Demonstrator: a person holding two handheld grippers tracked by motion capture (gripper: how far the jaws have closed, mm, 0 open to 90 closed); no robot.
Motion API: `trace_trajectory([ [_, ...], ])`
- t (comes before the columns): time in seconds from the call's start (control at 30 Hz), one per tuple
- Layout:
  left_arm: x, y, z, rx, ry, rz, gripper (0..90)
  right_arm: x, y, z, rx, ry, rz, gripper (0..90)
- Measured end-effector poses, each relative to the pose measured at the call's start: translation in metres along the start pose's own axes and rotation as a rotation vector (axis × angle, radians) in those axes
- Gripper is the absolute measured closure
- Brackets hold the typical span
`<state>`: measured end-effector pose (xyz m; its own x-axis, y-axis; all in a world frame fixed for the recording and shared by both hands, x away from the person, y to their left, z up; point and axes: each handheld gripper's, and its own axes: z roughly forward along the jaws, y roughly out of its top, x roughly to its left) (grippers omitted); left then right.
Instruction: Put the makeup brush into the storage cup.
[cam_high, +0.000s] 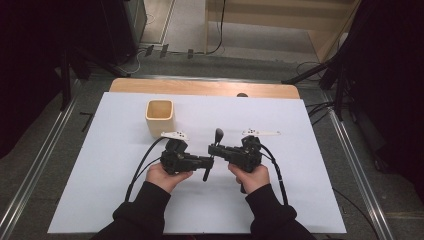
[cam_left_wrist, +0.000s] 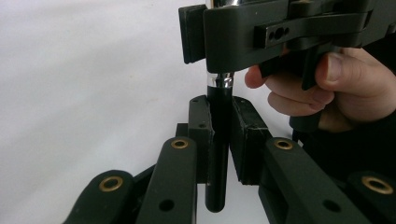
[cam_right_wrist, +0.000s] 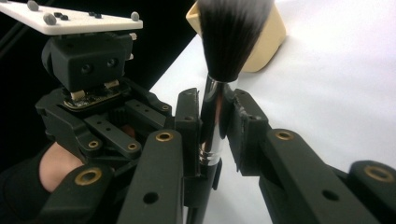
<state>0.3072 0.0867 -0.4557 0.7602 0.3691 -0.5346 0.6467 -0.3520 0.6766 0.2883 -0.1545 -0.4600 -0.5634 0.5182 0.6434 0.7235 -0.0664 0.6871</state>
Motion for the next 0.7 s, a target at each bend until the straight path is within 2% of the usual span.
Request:
trace_trajectory([
  [0.13,0.000,0.000,0.001,0.001,-0.010,-0.001,80.3,-0.001,0.000,0.000,0.005,0.017,0.030,78.2],
  [0.27,0.002,-0.001,0.001,0.003,-0.023,0.009,79.2,-0.001,0.000,0.001,0.017,0.024,0.038,78.5],
  [0.3,0.003,-0.001,0.000,-0.010,-0.034,0.025,76.2,-0.001,0.000,0.000,0.020,0.028,0.040,78.6],
  [0.37,0.003,0.000,0.000,-0.011,-0.042,0.036,57.8,-0.002,0.000,0.000,0.022,0.031,0.040,78.6],
  [0.4,0.005,0.000,-0.001,-0.010,-0.072,0.060,52.3,-0.002,0.000,0.000,0.025,0.036,0.042,78.6],
  [0.47,0.008,0.000,0.000,0.010,-0.089,0.076,41.4,-0.003,0.000,0.000,0.034,0.044,0.043,78.6],
  [0.57,0.013,0.001,0.001,0.053,-0.125,0.071,35.7,-0.003,0.000,0.001,0.052,0.060,0.036,78.6],
  [0.7,0.017,0.007,0.002,0.069,-0.172,0.053,30.6,-0.003,0.000,0.001,0.058,0.080,0.033,78.6],
])
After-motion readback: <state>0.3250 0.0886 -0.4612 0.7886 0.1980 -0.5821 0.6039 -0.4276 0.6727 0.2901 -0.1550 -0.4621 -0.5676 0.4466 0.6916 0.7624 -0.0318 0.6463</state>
